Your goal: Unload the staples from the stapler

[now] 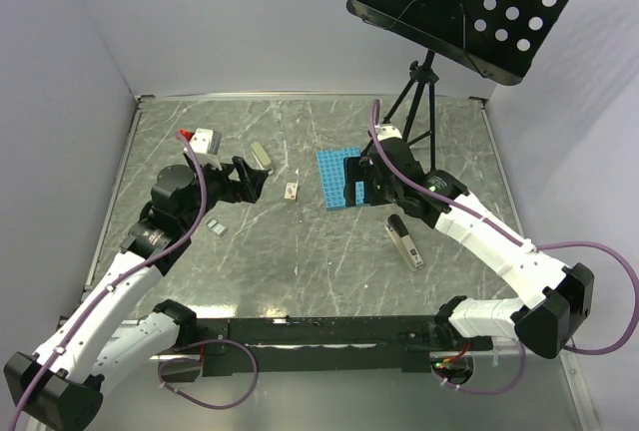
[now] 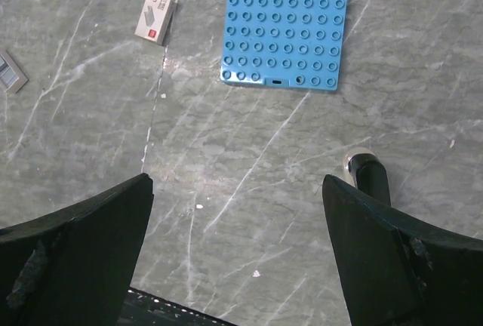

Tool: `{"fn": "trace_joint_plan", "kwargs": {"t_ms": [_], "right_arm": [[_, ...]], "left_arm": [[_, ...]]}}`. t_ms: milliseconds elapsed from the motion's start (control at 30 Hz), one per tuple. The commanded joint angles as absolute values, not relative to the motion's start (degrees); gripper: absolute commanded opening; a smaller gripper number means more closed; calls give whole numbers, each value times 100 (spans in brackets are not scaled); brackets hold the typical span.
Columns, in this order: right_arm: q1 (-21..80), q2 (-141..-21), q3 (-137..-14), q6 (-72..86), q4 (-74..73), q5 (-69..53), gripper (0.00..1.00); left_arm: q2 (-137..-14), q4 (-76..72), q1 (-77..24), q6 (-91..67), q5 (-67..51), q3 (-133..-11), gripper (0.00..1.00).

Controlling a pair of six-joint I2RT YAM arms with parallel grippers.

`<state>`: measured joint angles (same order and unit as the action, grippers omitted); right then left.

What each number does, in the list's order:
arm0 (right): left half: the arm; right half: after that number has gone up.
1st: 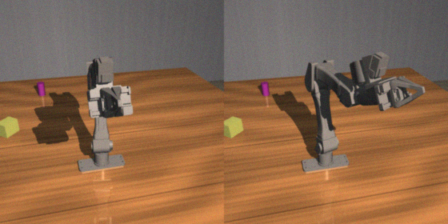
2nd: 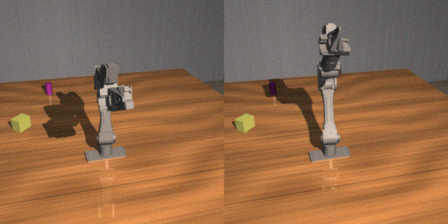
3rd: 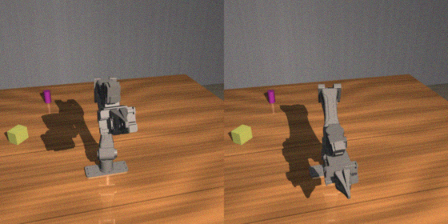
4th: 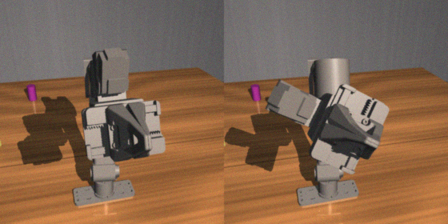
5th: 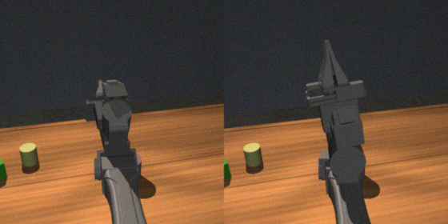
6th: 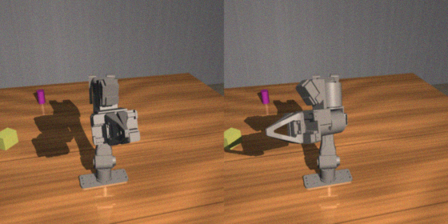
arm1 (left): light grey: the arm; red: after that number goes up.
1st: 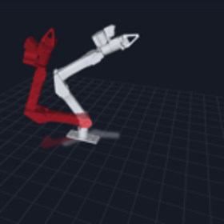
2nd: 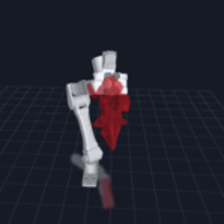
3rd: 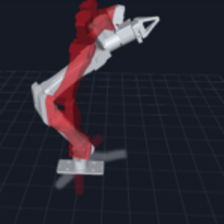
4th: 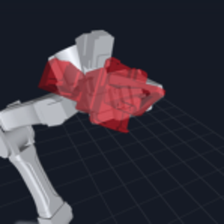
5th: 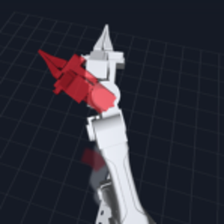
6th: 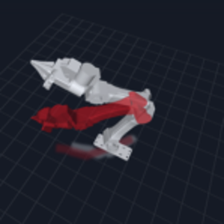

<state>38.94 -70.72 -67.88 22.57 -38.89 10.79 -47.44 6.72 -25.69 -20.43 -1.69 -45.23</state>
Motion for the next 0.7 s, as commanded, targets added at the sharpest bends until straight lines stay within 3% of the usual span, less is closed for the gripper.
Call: {"fn": "trace_joint_plan", "kwargs": {"t_ms": [0, 233, 333, 433, 567, 667], "right_arm": [[3858, -6961, -6820, 2171, -3823, 1212, 100], [3789, -7267, -6891, 2092, -4297, 1792, 100], [3299, -7819, -7066, 2030, -4982, 1741, 100], [2771, -8269, -7172, 1917, -5474, 1320, 96], [2357, -8332, -6891, 1679, -5502, 897, 82], [2093, -8568, -6908, 1547, -5581, 870, 81]], "left_arm": [[-4755, 501, -2593, -2048, -229, -4632, 97], [-4711, 536, -2601, -2021, -106, -4632, 97], [-4702, 641, -2610, -2057, -44, -4676, 97], [-4685, 677, -2654, -2101, -17, -4684, 97], [-4658, 686, -2681, -2031, -18, -4685, 97], [-4632, 650, -2681, -2004, -18, -4693, 97]]}}
